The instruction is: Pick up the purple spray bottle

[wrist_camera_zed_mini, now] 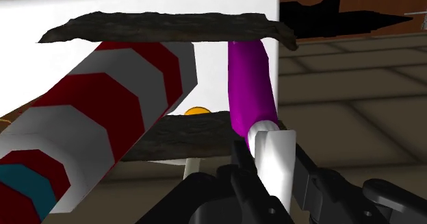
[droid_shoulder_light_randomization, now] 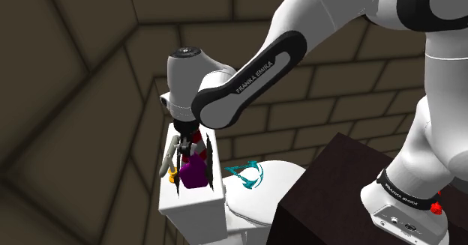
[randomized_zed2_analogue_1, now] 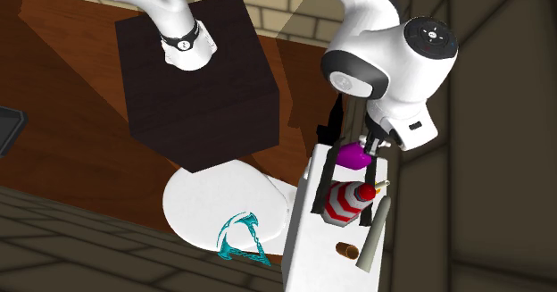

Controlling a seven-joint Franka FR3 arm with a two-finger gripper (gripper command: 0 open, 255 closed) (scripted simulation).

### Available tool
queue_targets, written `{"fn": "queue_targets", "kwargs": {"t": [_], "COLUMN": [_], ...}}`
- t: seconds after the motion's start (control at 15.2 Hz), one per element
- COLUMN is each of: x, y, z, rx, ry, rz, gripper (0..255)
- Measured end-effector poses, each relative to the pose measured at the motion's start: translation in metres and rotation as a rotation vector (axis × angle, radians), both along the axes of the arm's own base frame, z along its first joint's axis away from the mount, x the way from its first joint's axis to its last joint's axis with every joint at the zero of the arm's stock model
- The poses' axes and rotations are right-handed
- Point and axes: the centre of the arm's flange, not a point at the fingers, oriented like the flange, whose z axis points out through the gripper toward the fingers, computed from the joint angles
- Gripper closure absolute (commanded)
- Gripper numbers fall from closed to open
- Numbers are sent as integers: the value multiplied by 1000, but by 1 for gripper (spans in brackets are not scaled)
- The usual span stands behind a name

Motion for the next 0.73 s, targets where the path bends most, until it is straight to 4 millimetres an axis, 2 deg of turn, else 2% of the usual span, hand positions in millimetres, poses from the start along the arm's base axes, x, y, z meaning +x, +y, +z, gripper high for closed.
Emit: {"fn": "queue_targets", "kwargs": {"t": [0.73], "x": [0], "y": [0], "z": [56], "rx": [0], "ry": [0], "rz": [0], "gripper": [255]}}
